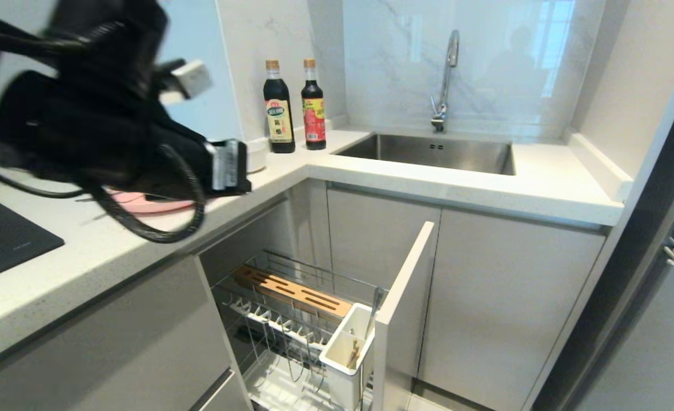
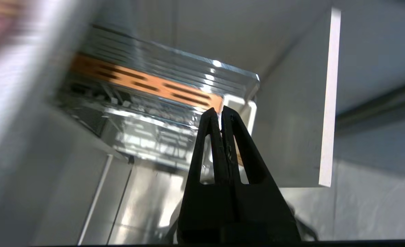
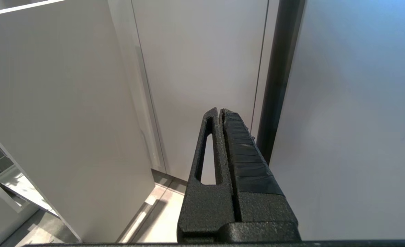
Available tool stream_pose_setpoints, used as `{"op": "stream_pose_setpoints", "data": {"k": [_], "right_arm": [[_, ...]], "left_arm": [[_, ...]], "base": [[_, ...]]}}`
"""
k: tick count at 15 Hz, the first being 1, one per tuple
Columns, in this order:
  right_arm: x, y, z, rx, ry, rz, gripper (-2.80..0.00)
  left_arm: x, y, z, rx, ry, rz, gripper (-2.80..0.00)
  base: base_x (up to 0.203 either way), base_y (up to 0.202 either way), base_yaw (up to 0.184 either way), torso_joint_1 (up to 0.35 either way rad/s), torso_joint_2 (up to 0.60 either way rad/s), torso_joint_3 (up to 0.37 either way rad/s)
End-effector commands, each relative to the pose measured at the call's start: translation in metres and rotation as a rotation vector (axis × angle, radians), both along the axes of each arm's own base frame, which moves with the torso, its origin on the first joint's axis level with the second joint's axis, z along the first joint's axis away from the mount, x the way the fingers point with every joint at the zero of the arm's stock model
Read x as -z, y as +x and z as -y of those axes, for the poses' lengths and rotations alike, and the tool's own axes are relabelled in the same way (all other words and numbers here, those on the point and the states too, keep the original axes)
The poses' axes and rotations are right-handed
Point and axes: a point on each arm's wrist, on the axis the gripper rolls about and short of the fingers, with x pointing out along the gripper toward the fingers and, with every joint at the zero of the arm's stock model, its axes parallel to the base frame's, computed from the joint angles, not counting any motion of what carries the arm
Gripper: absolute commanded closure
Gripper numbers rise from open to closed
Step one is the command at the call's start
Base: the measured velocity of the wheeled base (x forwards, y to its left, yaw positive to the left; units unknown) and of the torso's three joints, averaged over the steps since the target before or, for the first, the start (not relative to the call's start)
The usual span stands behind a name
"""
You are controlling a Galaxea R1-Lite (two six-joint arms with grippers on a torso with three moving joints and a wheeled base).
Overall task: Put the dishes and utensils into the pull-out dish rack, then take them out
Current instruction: Pick up the chopsticks and place it in the cupboard
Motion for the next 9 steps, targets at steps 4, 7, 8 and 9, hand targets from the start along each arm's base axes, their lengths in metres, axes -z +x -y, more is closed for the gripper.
{"op": "stream_pose_setpoints", "data": {"k": [4, 7, 8, 9], "right_arm": [[0.0, 0.0, 0.0, 0.0, 0.0, -0.002, 0.0], [0.0, 0.0, 0.0, 0.0, 0.0, -0.002, 0.0], [0.0, 0.0, 0.0, 0.0, 0.0, -0.002, 0.0], [0.0, 0.0, 0.0, 0.0, 0.0, -0.002, 0.0]], "left_arm": [[-0.04, -0.142, -0.113, -0.171, -0.051, 0.356, 0.0], [-0.012, -0.209, -0.136, -0.283, 0.034, 0.534, 0.0], [0.002, -0.231, -0.138, -0.288, 0.052, 0.583, 0.0], [0.02, -0.251, -0.139, -0.288, 0.076, 0.627, 0.0]], "base": [[0.0, 0.0, 0.0, 0.0, 0.0, 0.0], [0.0, 0.0, 0.0, 0.0, 0.0, 0.0], [0.0, 0.0, 0.0, 0.0, 0.0, 0.0], [0.0, 0.0, 0.0, 0.0, 0.0, 0.0]]}}
